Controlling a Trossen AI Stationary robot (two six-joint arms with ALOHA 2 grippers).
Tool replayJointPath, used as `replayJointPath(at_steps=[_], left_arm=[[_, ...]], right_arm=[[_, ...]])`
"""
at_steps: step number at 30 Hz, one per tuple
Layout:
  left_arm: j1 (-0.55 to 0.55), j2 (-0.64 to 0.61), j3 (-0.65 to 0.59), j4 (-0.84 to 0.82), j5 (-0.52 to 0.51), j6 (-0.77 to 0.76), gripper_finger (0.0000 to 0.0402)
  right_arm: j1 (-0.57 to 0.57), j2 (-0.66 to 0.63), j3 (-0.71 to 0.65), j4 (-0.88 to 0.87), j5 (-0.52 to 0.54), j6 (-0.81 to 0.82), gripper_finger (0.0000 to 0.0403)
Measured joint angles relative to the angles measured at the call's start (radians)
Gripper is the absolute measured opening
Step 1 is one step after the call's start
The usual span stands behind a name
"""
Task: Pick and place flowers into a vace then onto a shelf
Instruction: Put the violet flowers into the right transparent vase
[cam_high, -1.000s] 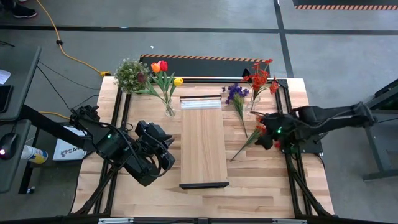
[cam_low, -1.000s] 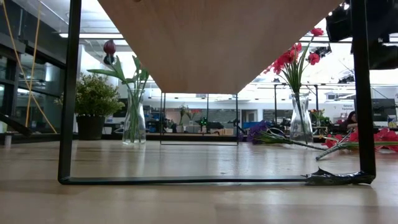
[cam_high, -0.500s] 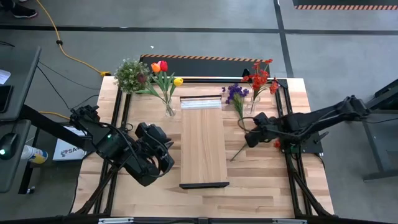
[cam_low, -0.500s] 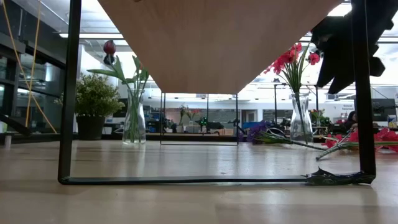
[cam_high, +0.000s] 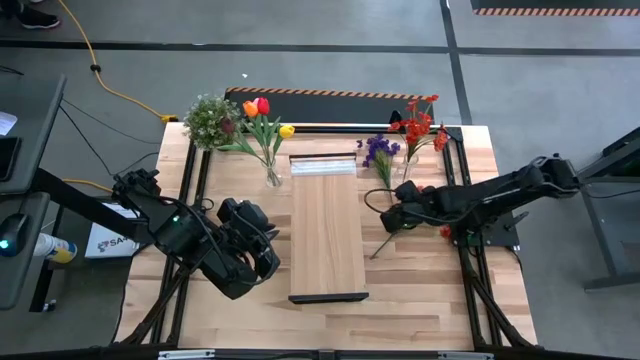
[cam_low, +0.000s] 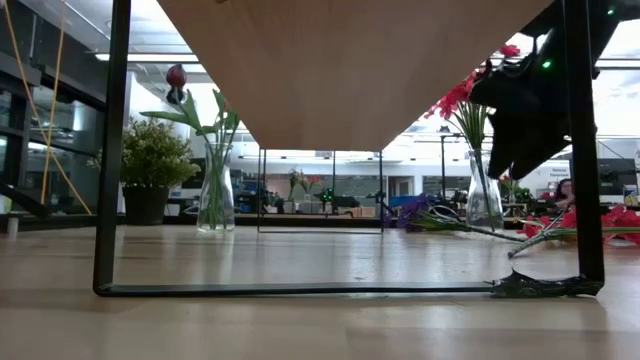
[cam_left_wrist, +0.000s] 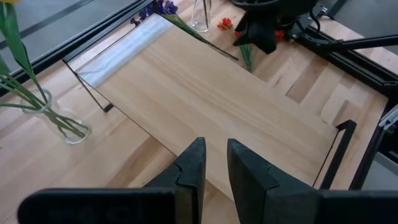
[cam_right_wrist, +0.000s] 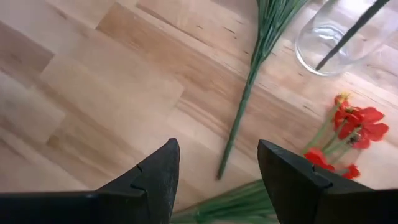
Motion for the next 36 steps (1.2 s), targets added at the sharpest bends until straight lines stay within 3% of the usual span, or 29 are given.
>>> replayJointPath(at_steps=[22, 36], left_arm=[[0.0, 0.0, 0.0, 0.039, 0.038, 0.0, 0.0101], [0.0, 0.0, 0.0, 0.057, 0.053, 0.0, 0.0101]], right_arm=[[-0.226, 0.178, 0.0, 0.137, -0.124, -0.215, 0.0206], [-0.323, 0.298, 0.0, 0.19, -0.145, -0.335, 0.0206]])
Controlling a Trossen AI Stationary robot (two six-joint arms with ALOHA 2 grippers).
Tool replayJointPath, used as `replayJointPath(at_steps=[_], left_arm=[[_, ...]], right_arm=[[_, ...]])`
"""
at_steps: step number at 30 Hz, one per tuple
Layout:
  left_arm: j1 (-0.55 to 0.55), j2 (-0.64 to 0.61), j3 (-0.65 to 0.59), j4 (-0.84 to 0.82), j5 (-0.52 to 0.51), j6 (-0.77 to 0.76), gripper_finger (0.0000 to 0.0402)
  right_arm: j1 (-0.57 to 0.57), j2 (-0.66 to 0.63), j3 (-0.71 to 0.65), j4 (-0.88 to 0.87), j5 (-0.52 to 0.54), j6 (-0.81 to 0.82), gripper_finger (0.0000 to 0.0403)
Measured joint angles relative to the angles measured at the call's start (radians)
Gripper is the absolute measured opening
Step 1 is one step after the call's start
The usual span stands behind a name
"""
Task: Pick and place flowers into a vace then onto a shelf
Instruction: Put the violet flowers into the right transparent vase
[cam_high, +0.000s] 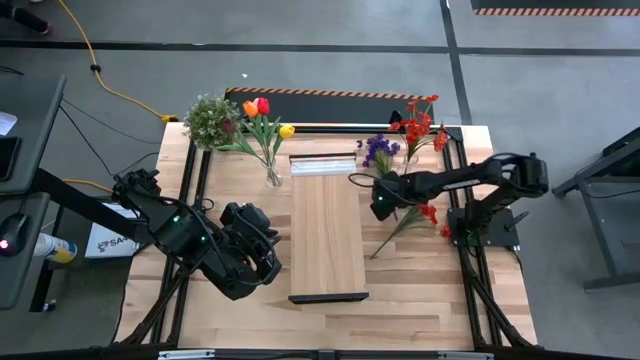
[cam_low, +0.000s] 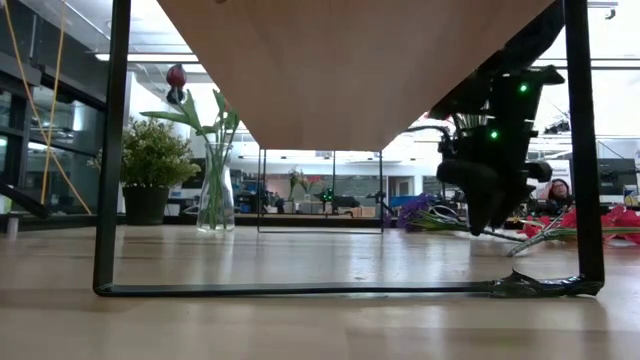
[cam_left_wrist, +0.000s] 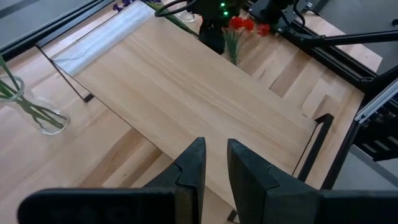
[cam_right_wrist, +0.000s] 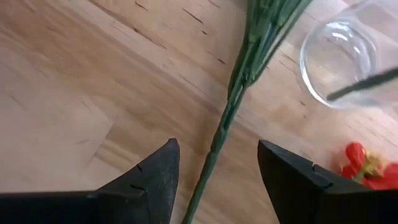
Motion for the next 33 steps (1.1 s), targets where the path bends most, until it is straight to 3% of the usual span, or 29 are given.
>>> replayJointPath(at_steps=[33], left_arm=[[0.0, 0.0, 0.0, 0.014, 0.0, 0.0, 0.0101]], right_arm=[[-0.149, 0.042, 0.001, 0.084, -0.171, -0.174, 0.0183]])
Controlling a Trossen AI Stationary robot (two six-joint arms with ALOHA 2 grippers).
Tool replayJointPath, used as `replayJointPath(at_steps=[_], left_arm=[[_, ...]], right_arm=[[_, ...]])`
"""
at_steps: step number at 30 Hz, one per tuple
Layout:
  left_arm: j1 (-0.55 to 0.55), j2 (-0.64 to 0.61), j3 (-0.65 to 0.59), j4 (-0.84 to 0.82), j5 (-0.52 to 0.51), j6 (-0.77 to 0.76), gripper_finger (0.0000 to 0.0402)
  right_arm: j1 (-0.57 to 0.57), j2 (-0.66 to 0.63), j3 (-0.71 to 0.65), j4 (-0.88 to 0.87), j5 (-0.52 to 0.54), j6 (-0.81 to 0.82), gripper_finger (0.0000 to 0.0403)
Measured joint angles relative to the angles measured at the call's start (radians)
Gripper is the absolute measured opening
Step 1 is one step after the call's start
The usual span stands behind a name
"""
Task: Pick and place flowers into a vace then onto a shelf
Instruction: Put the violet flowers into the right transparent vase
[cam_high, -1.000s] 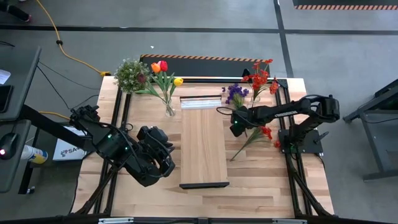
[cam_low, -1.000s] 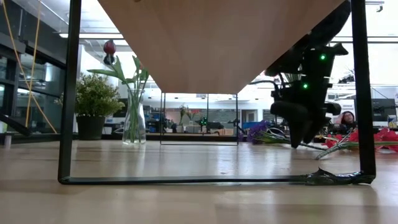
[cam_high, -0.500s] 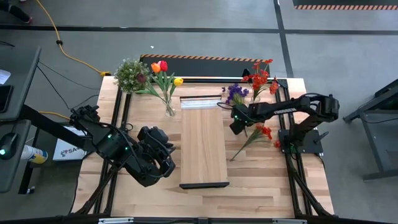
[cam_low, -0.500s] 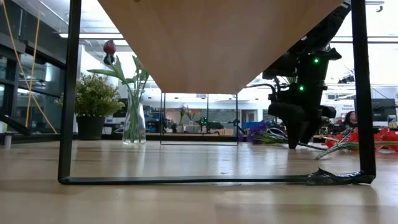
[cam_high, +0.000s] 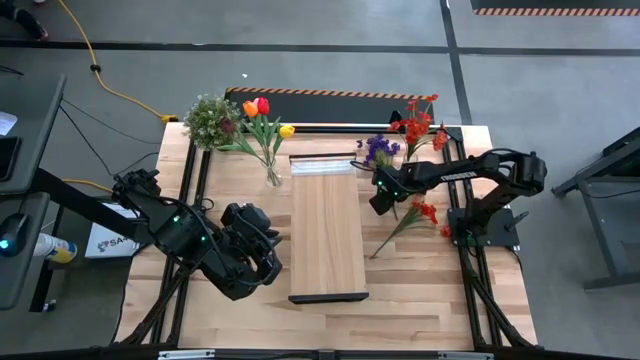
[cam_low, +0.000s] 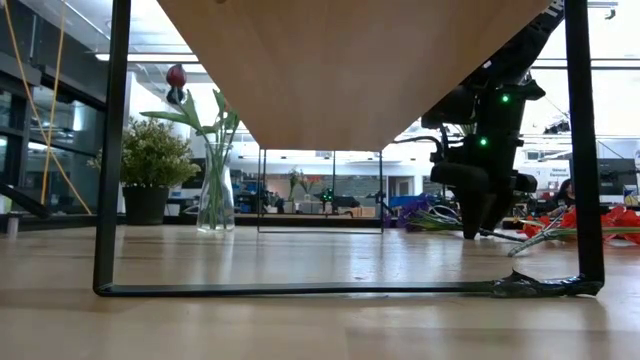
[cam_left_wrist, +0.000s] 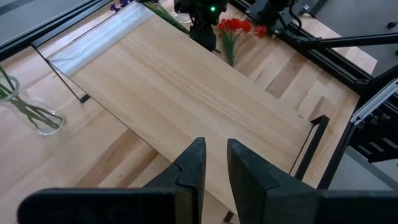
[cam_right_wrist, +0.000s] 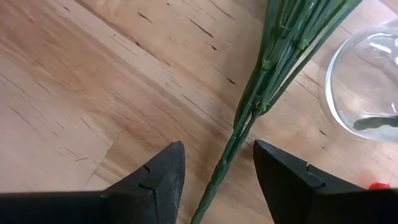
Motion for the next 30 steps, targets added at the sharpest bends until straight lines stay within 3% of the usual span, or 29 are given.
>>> replayJointPath(at_steps=[10, 27, 30], left_arm=[[0.0, 0.0, 0.0, 0.001, 0.0, 0.0, 0.0101], [0.0, 0.0, 0.0, 0.002, 0.0, 0.0, 0.0101], [0.0, 0.0, 0.0, 0.002, 0.0, 0.0, 0.0101]], right_arm=[[0.0, 0.001, 0.0, 0.0, -0.01, 0.0, 0.0171], [0.037, -0.008, -0.001, -0.003, -0.003, -0.001, 0.002], [0.037, -0.033, -0.003, -0.008, -0.01, -0.003, 0.001]])
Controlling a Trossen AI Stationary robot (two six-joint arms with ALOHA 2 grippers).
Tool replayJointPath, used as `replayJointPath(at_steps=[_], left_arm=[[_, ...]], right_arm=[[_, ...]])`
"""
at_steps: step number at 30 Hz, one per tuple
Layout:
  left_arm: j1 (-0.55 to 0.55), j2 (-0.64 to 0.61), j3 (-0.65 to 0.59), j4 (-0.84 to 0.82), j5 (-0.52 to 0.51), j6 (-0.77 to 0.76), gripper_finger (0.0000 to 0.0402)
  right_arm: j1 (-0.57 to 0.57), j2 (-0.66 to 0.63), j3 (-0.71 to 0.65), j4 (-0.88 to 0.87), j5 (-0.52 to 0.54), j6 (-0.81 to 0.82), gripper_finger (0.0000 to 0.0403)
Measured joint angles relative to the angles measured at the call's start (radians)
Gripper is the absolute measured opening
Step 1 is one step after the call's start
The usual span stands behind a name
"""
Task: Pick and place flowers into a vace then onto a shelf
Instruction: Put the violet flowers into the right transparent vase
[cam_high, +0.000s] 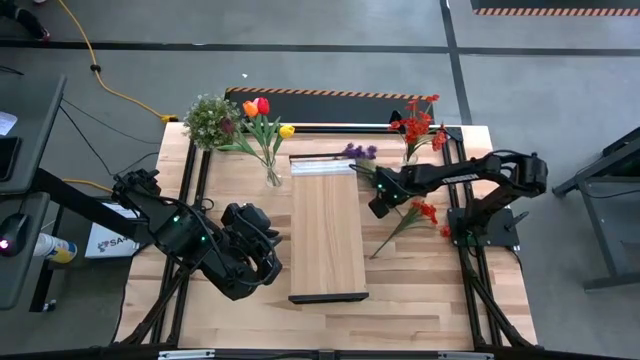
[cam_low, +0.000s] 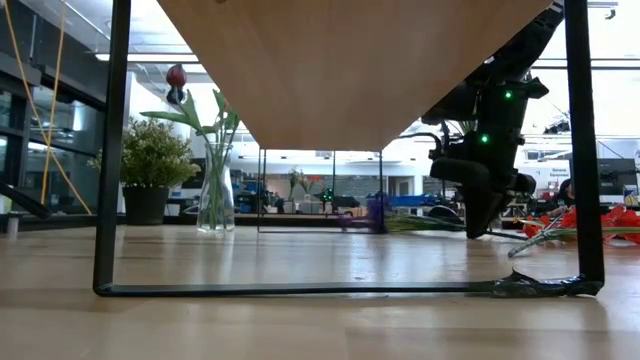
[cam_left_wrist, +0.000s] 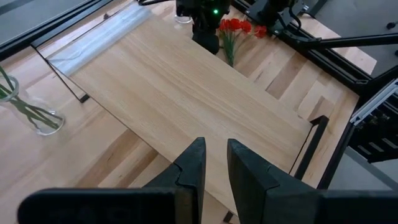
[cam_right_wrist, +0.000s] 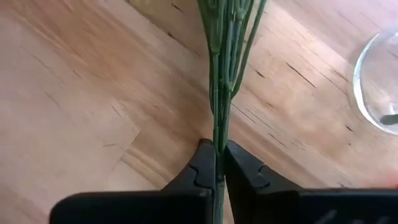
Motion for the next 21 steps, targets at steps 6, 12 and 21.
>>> replayJointPath(at_steps=[6, 12, 21], left_arm=[[0.0, 0.0, 0.0, 0.0, 0.0, 0.0, 0.0101], [0.0, 0.0, 0.0, 0.0, 0.0, 0.0, 0.0101], [0.0, 0.0, 0.0, 0.0, 0.0, 0.0, 0.0101]], right_arm=[[0.0, -0.077, 0.0, -0.02, 0.019, 0.029, 0.0027], [0.0, -0.178, 0.0, -0.037, 0.024, 0.04, 0.0009], [0.0, -0.355, 0.001, -0.104, 0.072, 0.089, 0.001]])
